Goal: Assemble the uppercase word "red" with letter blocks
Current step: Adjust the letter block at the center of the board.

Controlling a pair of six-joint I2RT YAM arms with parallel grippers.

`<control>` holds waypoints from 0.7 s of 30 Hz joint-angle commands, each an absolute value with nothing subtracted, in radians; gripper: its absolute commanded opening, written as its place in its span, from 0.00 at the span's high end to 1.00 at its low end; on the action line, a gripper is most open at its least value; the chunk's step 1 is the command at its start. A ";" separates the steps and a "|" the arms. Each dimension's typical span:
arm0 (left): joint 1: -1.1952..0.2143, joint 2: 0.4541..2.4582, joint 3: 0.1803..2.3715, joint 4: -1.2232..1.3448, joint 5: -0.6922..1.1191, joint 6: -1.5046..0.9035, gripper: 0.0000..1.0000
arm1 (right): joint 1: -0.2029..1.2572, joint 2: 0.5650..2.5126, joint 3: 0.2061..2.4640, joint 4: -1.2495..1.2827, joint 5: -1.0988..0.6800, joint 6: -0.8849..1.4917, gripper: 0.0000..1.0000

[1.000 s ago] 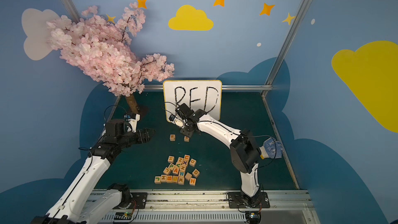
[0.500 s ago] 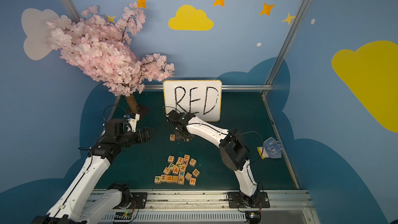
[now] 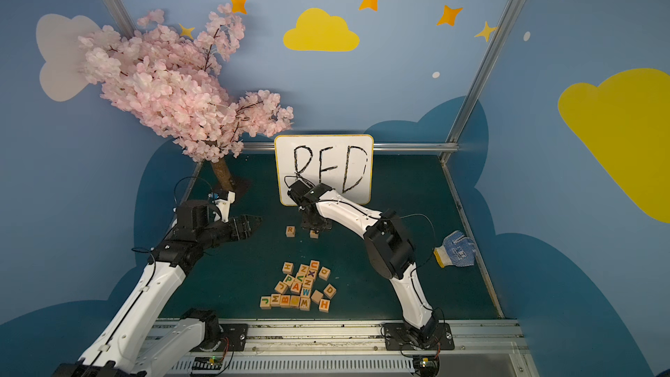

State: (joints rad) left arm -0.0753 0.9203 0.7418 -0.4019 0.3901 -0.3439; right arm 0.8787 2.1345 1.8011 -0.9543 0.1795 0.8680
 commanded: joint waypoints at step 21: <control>-0.063 0.923 0.731 -0.389 0.402 -0.343 0.21 | 0.874 2.252 1.866 -0.962 0.110 0.850 0.63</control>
